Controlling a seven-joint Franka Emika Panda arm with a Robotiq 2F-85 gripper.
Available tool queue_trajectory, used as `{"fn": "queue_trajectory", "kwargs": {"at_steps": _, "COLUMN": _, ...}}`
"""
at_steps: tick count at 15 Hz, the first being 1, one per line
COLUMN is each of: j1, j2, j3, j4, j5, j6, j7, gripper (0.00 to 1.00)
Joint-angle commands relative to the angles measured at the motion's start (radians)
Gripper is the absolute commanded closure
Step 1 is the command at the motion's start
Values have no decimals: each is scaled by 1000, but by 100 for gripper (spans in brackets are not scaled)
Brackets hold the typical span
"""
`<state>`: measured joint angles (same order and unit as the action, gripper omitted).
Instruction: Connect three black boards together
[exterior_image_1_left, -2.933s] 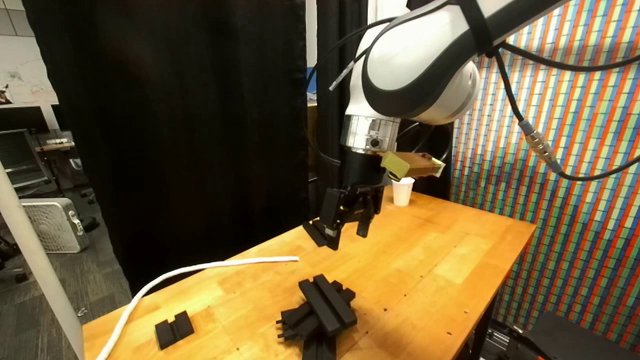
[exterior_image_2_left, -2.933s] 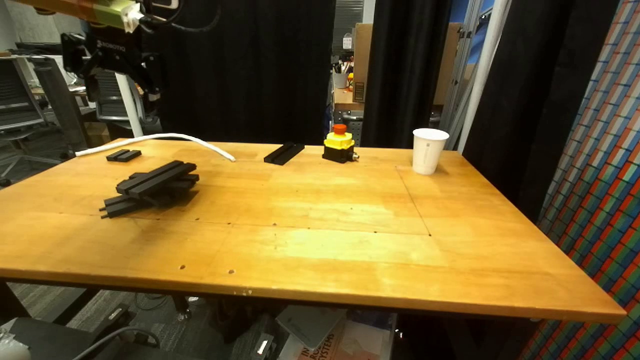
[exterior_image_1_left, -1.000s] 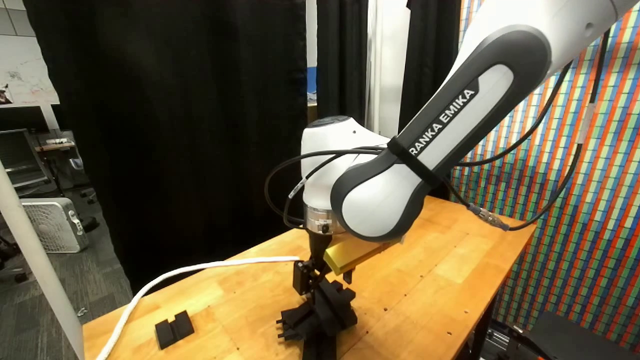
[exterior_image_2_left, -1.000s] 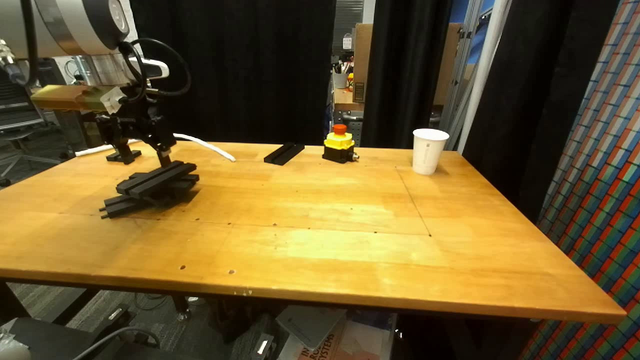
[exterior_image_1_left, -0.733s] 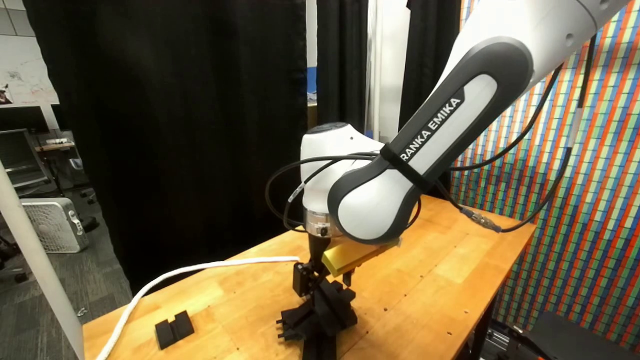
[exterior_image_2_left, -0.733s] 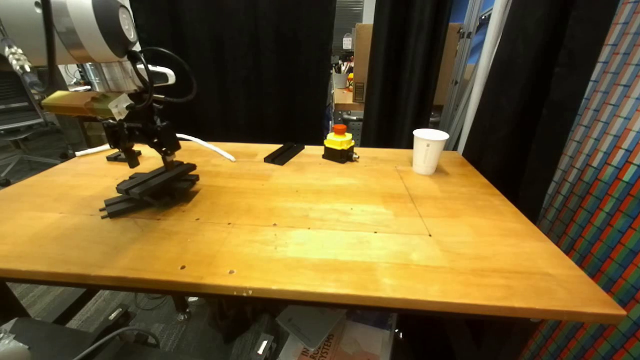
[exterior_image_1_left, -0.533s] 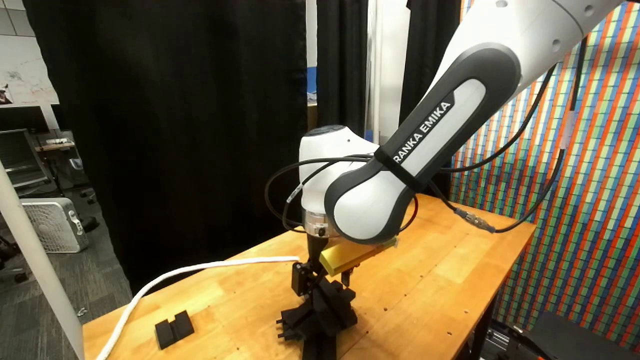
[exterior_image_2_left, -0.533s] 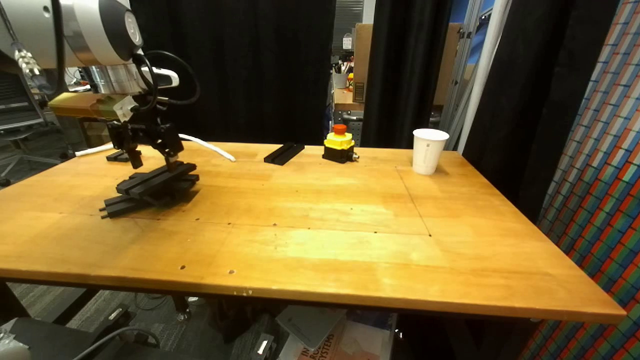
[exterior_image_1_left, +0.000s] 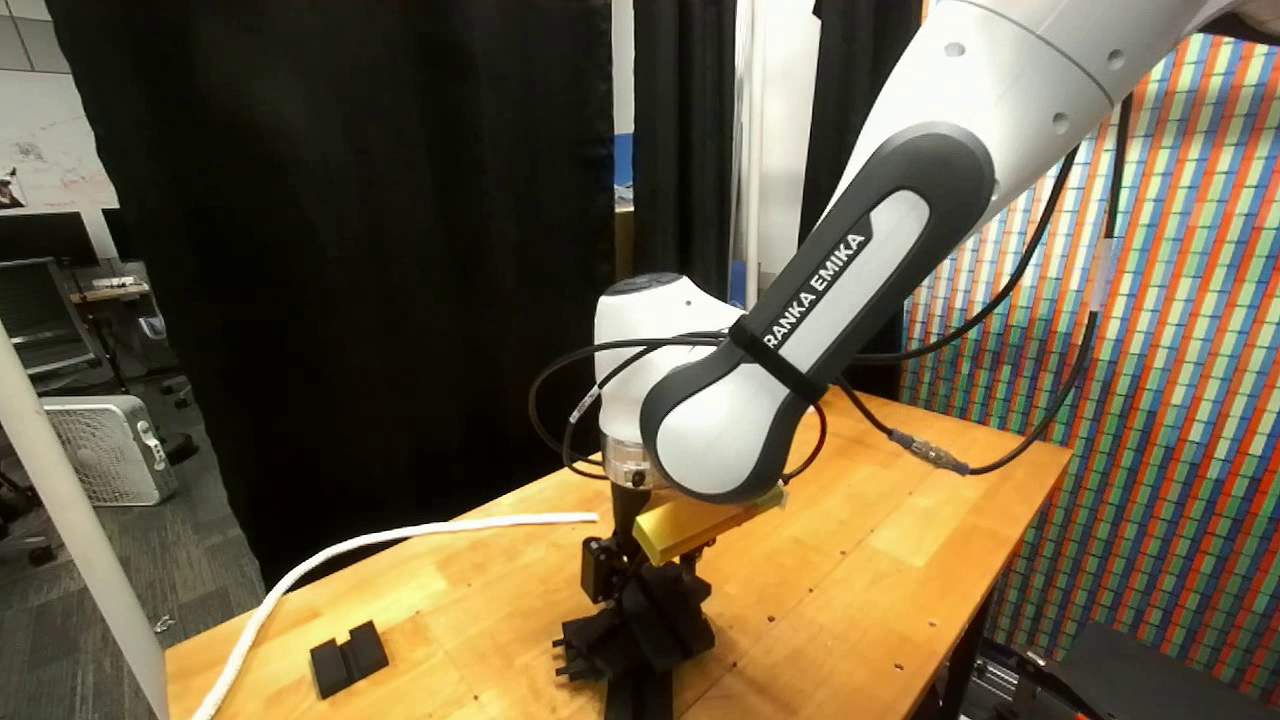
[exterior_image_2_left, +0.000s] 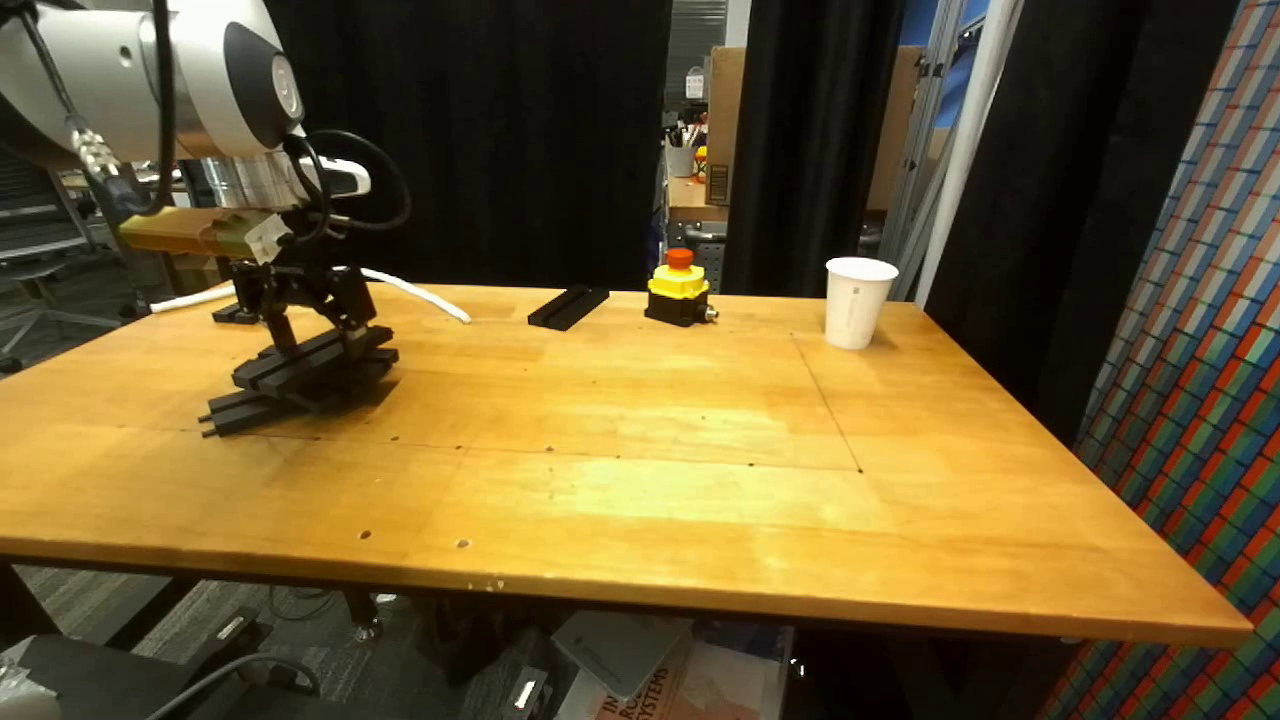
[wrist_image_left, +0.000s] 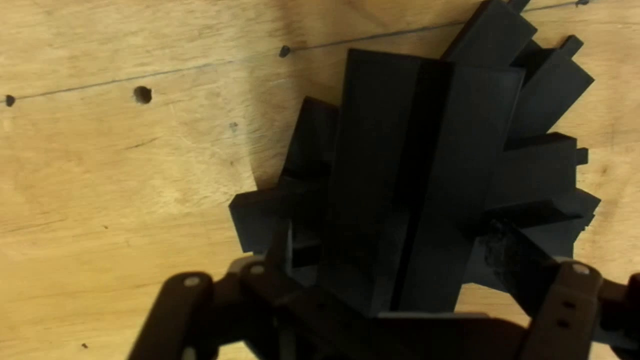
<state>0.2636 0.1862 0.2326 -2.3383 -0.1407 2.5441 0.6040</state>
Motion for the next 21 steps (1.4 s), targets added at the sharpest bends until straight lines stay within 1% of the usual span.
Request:
{"fn": "queue_trajectory", "kwargs": {"at_steps": 1, "j1": 23, "j2": 9, "j3": -22, "j4": 14, "j5": 17, "j6": 21, "j7": 0, "gripper": 0}}
{"fn": "queue_trajectory", "kwargs": {"at_steps": 4, "j1": 23, "j2": 12, "j3": -26, "j4": 11, "j5": 17, "j6": 31, "j7": -5, "gripper": 0}}
{"fn": "queue_trajectory", "kwargs": {"at_steps": 5, "j1": 23, "j2": 11, "j3": -27, "j4": 9, "j5": 17, "j6": 37, "j7": -6, "gripper": 25}}
{"fn": "queue_trajectory", "kwargs": {"at_steps": 6, "j1": 24, "j2": 13, "j3": -29, "j4": 10, "j5": 15, "j6": 42, "j7": -3, "gripper": 26}}
{"fn": "queue_trajectory", "kwargs": {"at_steps": 7, "j1": 23, "j2": 10, "j3": -30, "j4": 10, "j5": 17, "j6": 42, "j7": -5, "gripper": 32}}
{"fn": "queue_trajectory", "kwargs": {"at_steps": 8, "j1": 22, "j2": 9, "j3": -32, "j4": 10, "j5": 17, "j6": 43, "j7": -5, "gripper": 42}}
{"fn": "queue_trajectory", "kwargs": {"at_steps": 9, "j1": 22, "j2": 10, "j3": -33, "j4": 10, "j5": 16, "j6": 44, "j7": -6, "gripper": 49}}
{"fn": "queue_trajectory", "kwargs": {"at_steps": 10, "j1": 21, "j2": 7, "j3": -34, "j4": 12, "j5": 19, "j6": 43, "j7": -8, "gripper": 54}}
{"fn": "queue_trajectory", "kwargs": {"at_steps": 14, "j1": 13, "j2": -8, "j3": -45, "j4": 4, "j5": 20, "j6": 35, "j7": -16, "gripper": 54}}
{"fn": "queue_trajectory", "kwargs": {"at_steps": 16, "j1": -4, "j2": -50, "j3": -67, "j4": -14, "j5": 6, "j6": 13, "j7": -37, "gripper": 54}}
{"fn": "queue_trajectory", "kwargs": {"at_steps": 20, "j1": -72, "j2": -152, "j3": -121, "j4": -49, "j5": 3, "j6": -33, "j7": -193, "gripper": 54}}
{"fn": "queue_trajectory", "kwargs": {"at_steps": 21, "j1": -103, "j2": -184, "j3": -137, "j4": -57, "j5": 7, "j6": -55, "j7": -282, "gripper": 54}}
